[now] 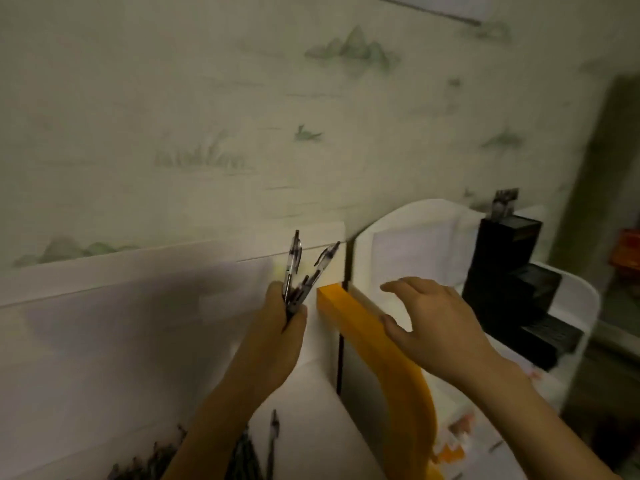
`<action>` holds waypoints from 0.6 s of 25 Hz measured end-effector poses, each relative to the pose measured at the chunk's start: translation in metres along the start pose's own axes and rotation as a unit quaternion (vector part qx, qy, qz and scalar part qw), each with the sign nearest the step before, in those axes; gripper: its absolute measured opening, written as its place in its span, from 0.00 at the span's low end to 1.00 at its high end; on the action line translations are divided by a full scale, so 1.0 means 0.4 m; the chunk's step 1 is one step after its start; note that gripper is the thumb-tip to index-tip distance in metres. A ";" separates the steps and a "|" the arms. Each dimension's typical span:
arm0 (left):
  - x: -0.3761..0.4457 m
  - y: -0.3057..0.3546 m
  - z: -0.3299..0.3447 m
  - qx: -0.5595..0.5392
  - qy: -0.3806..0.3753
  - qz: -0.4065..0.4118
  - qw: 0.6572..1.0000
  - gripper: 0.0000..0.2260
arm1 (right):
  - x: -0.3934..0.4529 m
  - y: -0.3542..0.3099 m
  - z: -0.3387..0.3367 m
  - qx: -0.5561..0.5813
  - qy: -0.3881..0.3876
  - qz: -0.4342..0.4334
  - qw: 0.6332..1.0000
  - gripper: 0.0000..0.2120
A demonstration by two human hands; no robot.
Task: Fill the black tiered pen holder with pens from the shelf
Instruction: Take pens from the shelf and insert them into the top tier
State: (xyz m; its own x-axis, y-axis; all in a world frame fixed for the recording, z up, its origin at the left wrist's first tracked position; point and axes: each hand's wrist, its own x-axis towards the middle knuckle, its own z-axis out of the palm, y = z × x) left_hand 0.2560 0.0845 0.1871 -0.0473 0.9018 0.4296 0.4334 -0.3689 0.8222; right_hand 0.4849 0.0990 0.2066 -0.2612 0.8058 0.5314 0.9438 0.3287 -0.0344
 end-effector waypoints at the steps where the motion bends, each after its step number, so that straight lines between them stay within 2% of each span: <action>1: 0.011 0.030 0.062 -0.010 -0.015 0.012 1.000 0.02 | -0.021 0.060 -0.018 -0.008 0.005 0.016 1.000 0.22; 10: 0.089 0.310 0.679 -0.036 -0.098 0.046 0.993 0.02 | -0.182 0.649 -0.168 -0.051 0.013 0.110 0.993 0.23; 15: 0.103 0.397 0.915 -0.063 -0.121 0.029 0.990 0.01 | -0.236 0.888 -0.204 -0.065 0.010 0.118 0.991 0.21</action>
State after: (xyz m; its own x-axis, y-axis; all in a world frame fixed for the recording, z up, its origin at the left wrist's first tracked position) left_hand 0.6521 0.1453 0.1988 0.1972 0.9004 0.3877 0.3136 -0.4326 0.8453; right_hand 0.8613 0.0994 0.2133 -0.0276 0.8428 0.5375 0.9965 0.0656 -0.0517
